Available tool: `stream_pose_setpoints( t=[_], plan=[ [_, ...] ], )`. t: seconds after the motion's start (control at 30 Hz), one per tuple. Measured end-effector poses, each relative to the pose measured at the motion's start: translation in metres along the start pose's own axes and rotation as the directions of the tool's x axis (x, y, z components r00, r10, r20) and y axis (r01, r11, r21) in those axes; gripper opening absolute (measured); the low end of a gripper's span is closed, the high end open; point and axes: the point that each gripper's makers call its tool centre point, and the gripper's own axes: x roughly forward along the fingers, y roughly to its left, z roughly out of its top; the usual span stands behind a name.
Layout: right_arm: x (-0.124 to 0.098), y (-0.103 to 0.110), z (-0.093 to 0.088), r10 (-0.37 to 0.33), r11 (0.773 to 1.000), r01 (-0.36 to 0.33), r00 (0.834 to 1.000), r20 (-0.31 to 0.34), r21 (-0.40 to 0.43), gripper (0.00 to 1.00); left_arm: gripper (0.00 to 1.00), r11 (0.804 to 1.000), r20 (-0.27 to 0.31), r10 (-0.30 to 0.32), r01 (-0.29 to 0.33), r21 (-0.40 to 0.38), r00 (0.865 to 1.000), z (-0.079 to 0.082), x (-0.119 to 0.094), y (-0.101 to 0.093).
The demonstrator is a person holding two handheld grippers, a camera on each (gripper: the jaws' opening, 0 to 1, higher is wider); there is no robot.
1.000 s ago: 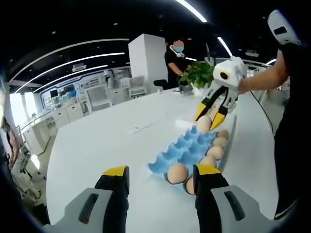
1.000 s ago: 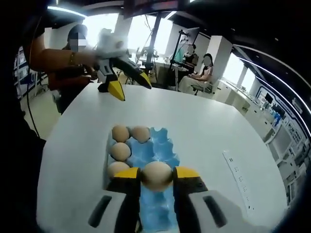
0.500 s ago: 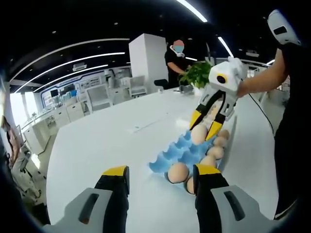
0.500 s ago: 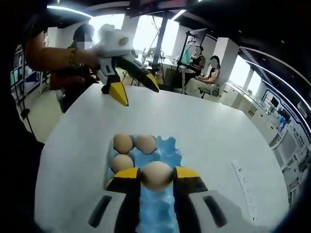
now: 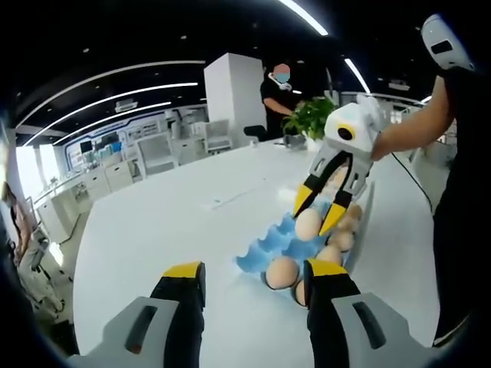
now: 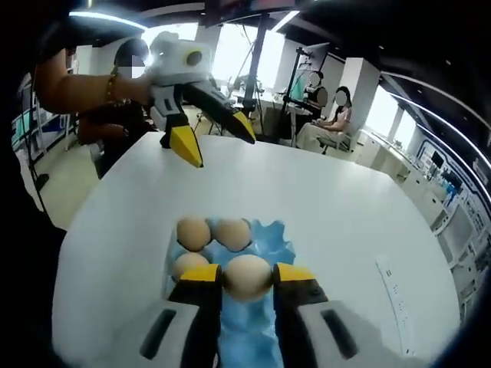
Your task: Place the egg into an empty slot of the egg tray after lifting it from the table, then release the egg inside the slot.
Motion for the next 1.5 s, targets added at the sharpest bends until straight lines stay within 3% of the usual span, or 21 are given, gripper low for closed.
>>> stream_pose_setpoints(
  t=[0.8, 1.27, 1.43, 1.5],
  plan=[
    [0.034, 0.006, -0.015, 0.043, 0.995, -0.038, 0.998, -0.046, 0.093, 0.26, 0.51, 1.000, -0.004, 0.011, -0.011, -0.006, 1.000, -0.003, -0.004, 0.003],
    [0.033, 0.006, -0.015, 0.046, 0.995, -0.041, 0.998, -0.051, 0.090, 0.27, 0.51, 1.000, 0.001, 0.008, -0.008, -0.008, 1.000, -0.001, -0.004, 0.001],
    [0.033, 0.006, -0.018, 0.058, 0.990, -0.053, 0.998, -0.037, 0.133, 0.28, 0.51, 1.000, 0.000, 0.012, -0.012, -0.004, 1.000, -0.001, -0.005, 0.002],
    [0.032, 0.008, -0.018, 0.063, 0.994, -0.060, 0.997, -0.034, 0.088, 0.28, 0.51, 1.000, -0.004, 0.013, -0.013, -0.001, 1.000, -0.001, -0.005, 0.002]
  ],
)
